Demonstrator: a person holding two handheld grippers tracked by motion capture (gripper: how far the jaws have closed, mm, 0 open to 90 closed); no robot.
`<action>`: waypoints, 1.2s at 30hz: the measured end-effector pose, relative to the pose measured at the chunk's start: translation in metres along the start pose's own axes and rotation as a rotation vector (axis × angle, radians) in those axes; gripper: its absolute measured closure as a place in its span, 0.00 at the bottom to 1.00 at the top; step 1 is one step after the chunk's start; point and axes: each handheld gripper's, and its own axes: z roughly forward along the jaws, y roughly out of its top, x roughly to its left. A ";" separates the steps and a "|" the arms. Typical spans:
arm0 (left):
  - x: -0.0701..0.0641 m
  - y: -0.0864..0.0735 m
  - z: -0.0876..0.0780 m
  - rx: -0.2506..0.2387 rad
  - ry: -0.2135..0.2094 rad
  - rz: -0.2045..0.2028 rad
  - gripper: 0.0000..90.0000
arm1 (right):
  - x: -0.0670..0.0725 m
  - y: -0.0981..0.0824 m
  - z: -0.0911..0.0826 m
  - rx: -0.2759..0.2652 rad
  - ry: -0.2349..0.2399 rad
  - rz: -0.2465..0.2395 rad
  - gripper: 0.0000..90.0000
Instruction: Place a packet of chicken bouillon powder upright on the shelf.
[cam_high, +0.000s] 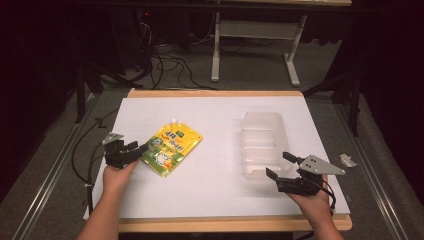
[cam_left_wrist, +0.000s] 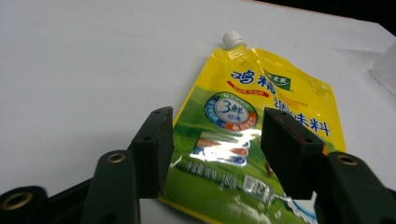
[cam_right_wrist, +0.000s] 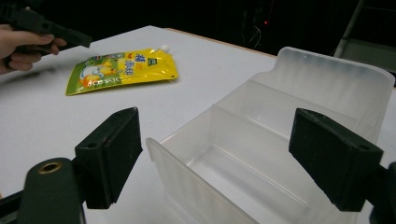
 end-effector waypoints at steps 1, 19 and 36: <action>0.006 0.004 0.010 0.016 0.010 -0.044 0.48 | 0.000 0.000 0.001 0.001 0.007 -0.013 0.20; 0.017 -0.004 0.010 0.168 -0.009 -0.115 0.65 | 0.007 -0.001 0.006 0.026 0.026 -0.030 0.22; -0.019 -0.052 -0.042 0.201 -0.018 -0.058 0.79 | 0.007 0.002 0.002 0.002 0.035 -0.028 0.23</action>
